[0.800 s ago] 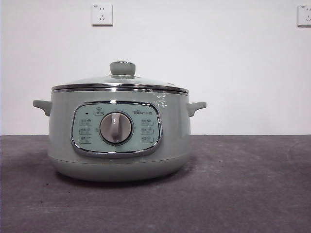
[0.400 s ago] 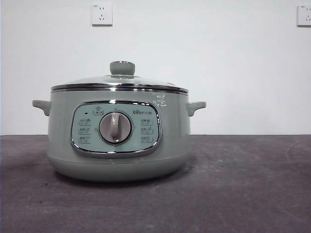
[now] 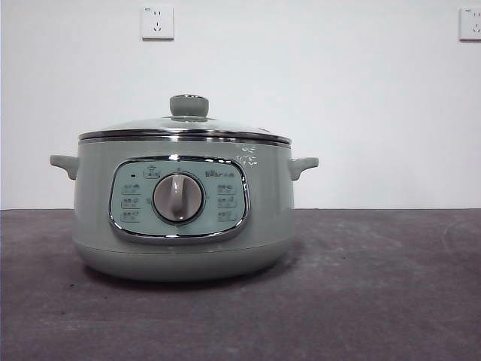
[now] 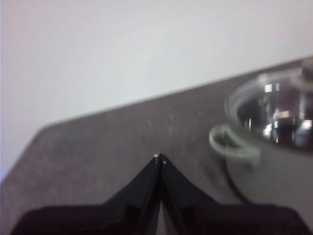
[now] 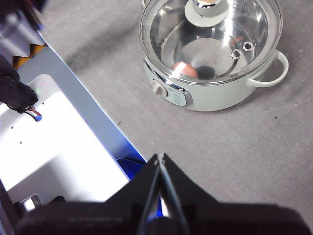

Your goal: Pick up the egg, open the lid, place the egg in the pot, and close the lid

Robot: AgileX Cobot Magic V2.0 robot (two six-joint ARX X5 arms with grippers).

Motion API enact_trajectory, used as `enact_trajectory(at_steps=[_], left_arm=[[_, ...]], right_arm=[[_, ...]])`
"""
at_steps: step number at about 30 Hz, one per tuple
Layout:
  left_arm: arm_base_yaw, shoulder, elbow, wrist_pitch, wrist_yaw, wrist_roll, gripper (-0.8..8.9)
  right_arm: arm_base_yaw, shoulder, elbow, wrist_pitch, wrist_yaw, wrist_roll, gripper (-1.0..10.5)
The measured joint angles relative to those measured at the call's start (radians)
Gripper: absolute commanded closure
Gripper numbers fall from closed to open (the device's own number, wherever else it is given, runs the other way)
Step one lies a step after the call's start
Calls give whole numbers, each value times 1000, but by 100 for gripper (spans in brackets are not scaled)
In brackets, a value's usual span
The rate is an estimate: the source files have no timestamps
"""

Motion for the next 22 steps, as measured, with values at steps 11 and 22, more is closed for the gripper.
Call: enact_trajectory(at_steps=[11, 22], left_arm=[[11, -114, -189, 10, -42, -22, 817], [11, -129, -211, -13, -43, -40, 817]], right_arm=[[0, 0, 0, 0, 0, 0, 946], [0, -1, 0, 0, 0, 0, 946]])
